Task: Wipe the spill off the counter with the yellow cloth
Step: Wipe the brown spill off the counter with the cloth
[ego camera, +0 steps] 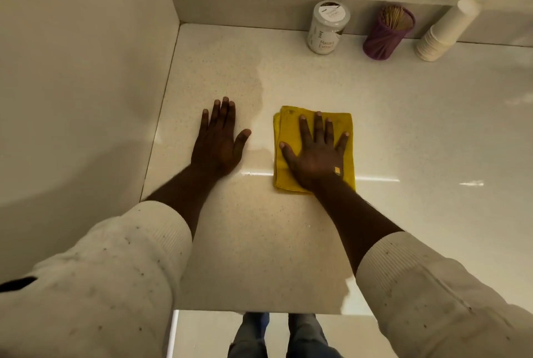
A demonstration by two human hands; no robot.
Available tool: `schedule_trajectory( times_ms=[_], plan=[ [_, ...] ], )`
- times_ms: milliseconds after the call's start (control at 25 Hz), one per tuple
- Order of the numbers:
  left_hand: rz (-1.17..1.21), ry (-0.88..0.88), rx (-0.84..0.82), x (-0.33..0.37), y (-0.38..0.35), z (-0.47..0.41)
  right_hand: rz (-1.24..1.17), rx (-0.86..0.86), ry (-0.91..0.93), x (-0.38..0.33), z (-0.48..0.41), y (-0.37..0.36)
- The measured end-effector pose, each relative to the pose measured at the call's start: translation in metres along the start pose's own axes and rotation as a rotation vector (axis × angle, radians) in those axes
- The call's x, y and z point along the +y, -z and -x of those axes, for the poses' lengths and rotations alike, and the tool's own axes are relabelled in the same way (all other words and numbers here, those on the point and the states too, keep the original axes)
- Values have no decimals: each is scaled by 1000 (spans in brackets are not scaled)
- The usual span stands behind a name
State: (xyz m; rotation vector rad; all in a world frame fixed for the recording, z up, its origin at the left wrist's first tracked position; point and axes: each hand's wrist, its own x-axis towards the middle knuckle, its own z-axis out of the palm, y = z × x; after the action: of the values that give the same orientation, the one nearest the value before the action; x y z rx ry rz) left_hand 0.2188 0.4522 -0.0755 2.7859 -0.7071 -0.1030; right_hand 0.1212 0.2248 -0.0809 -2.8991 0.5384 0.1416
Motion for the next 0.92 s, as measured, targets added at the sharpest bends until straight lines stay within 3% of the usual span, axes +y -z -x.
schedule_trajectory(
  times_ms=[280,520,720,920],
  plan=[
    [7,35,-22,-2,2,42,6,-47,123,-46,34,-14],
    [-45,66,-52,-13,3,81,0,17,313,-88,84,-28],
    [-43,14,-55,12,-1,64,-6,30,247,-52,86,-21],
    [-10,39,-76,21,-3,48,-9,-7,4,28,63,0]
  ],
)
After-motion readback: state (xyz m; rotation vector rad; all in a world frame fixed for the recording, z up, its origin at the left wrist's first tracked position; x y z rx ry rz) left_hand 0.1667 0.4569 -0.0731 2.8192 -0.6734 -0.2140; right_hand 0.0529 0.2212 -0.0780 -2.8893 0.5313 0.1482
